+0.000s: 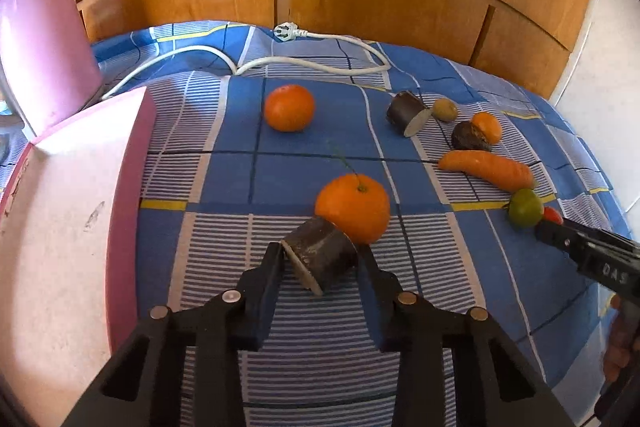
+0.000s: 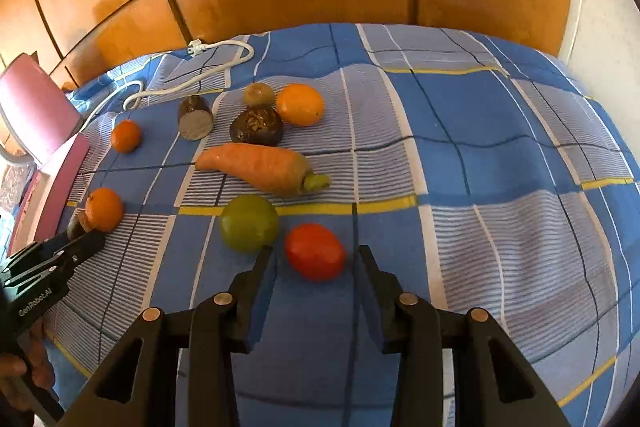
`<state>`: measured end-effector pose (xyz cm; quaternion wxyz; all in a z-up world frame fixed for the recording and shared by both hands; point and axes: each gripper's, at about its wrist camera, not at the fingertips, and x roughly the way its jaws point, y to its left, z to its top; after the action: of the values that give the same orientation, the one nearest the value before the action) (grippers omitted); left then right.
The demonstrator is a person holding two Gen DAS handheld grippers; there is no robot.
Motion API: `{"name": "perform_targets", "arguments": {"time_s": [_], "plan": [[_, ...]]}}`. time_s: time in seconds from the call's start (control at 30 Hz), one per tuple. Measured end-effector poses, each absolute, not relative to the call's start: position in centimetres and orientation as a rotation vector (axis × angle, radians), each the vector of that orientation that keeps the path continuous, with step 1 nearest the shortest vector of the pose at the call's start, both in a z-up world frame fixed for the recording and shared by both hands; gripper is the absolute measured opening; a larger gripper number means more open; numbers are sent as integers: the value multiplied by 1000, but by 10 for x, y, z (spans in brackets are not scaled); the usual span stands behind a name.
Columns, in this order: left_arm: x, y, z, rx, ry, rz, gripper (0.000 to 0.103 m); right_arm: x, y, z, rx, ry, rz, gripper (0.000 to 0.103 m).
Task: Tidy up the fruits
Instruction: 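Grasp the dark eggplant slice with the left tool while the right tool grasps the red tomato, then carry eggplant slice and tomato into the tray and open both tools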
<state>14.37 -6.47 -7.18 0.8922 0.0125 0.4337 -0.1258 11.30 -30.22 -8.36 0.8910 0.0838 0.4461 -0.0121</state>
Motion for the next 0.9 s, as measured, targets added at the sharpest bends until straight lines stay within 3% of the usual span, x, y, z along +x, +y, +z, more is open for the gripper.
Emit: {"name": "perform_targets", "arguments": {"time_s": [0.03, 0.9], "plan": [[141, -65, -72, 23, 900, -267, 37, 113, -303, -84, 180, 923, -19, 29], [47, -53, -60, -43, 863, -305, 37, 52, -234, -81, 170, 966, 174, 29]]}}
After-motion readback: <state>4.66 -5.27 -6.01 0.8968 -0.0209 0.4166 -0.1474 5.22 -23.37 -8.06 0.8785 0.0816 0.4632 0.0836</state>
